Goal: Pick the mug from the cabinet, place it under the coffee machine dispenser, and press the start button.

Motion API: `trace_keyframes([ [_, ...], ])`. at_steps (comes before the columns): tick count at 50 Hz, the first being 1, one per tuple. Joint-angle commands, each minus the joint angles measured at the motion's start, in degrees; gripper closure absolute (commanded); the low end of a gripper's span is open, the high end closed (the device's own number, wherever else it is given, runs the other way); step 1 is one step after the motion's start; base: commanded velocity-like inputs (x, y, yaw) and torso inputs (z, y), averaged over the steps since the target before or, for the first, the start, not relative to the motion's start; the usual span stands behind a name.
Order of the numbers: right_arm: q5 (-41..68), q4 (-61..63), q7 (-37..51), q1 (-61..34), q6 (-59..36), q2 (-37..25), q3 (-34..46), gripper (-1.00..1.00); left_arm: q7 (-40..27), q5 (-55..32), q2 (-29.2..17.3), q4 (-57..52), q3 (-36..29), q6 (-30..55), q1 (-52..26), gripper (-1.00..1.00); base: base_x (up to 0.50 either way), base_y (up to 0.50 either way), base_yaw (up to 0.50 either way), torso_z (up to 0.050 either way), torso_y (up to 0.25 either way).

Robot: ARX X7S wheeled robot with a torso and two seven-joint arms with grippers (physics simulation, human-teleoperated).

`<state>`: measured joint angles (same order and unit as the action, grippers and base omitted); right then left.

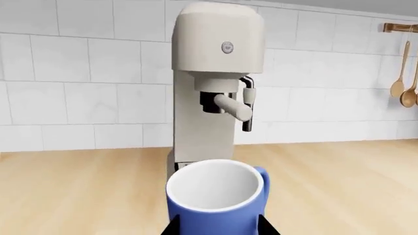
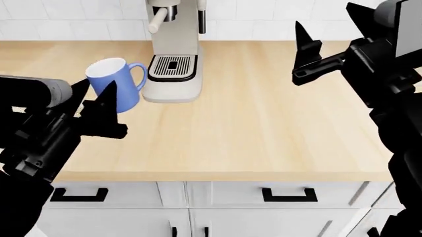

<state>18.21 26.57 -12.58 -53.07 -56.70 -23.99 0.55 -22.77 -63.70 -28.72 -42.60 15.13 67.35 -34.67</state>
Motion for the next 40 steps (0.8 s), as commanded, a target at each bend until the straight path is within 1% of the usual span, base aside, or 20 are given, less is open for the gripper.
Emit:
trace_keyframes([
  [1, -0.2, -1.4, 0.0, 0.5, 2.1, 0.3, 0.2, -1.0, 8.9, 16.1, 0.6, 2.3, -8.0, -8.9, 6.3, 1.0, 0.0, 0.0, 0.0, 0.0, 0.0],
  [4, -0.5, -2.2, 0.0, 0.5, 2.8, 0.5, 0.7, -1.0, 9.2, 17.1, 0.4, 2.8, -8.8, -9.5, 6.0, 1.0, 0.0, 0.0, 0.0, 0.0, 0.0],
  [12, -0.6, -3.7, -0.1, 0.8, 4.6, 1.2, 1.3, -1.0, 7.9, 16.6, -0.4, 2.9, -9.6, -7.5, 1.1, 1.0, 0.0, 0.0, 0.0, 0.0, 0.0],
  [19, -0.5, -3.8, -0.1, 1.2, 4.9, 1.0, 1.0, -1.0, 8.0, 17.3, -0.2, 5.0, -11.2, -7.4, -1.0, 1.0, 0.0, 0.0, 0.0, 0.0, 0.001],
  [26, -0.2, -3.8, 0.0, 0.9, 4.9, 0.9, 0.9, -1.0, 9.0, 19.6, 0.3, 8.9, -14.2, -8.8, -1.8, 1.0, 0.0, 0.0, 0.0, 0.0, 0.0],
  [31, -0.2, -4.0, 0.0, 0.9, 5.1, 1.1, 1.2, -1.0, 10.2, 22.2, 1.0, 13.2, -16.3, -11.3, -2.5, 1.0, 0.0, 0.0, 0.0, 0.0, 0.0],
  [40, -0.6, -5.5, 0.0, 1.6, 7.0, 1.4, 1.7, -1.0, 10.4, 25.1, 2.0, 18.7, -19.5, -12.1, -9.0, 1.0, 0.0, 0.0, 0.0, 0.0, 0.0],
])
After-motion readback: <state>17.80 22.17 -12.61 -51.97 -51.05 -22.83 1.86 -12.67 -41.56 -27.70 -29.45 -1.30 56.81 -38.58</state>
